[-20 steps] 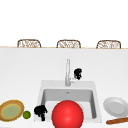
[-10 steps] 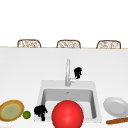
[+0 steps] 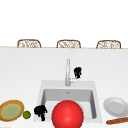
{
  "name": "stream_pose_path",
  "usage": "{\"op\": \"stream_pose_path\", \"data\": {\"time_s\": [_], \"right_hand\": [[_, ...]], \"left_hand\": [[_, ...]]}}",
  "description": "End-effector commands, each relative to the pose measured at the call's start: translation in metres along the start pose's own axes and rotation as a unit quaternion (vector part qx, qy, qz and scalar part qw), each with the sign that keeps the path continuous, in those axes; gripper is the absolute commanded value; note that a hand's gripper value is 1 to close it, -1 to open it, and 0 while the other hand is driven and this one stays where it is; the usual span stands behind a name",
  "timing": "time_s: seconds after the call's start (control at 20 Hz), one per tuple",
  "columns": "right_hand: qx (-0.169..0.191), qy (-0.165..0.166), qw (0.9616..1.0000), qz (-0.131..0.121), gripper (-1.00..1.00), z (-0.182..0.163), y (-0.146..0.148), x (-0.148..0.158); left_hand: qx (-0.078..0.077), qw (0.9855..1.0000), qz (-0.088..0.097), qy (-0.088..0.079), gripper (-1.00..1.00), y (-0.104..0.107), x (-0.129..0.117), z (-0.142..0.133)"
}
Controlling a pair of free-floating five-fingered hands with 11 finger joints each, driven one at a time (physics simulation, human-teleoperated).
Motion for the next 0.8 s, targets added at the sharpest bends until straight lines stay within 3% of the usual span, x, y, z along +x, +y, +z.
{"op": "stream_pose_path", "data": {"time_s": [0.0,0.45,0.6,0.75], "right_hand": [[0.004,-0.035,0.9988,-0.033,1.0,0.0,-0.017,0.005],[0.006,-0.025,0.9994,-0.024,1.0,0.001,-0.017,0.012],[-0.004,-0.002,0.9999,-0.014,1.0,0.004,-0.016,0.025],[-0.002,0.034,0.9993,0.011,1.0,0.007,-0.018,0.037]], "left_hand": [[0.0,1.0,0.0,0.0,0.0,0.0,0.0,0.0],[0.0,1.0,0.0,0.0,0.0,0.0,0.0,0.0],[0.0,1.0,0.0,0.0,0.0,0.0,0.0,0.0],[0.0,1.0,0.0,0.0,0.0,0.0,0.0,0.0]]}}
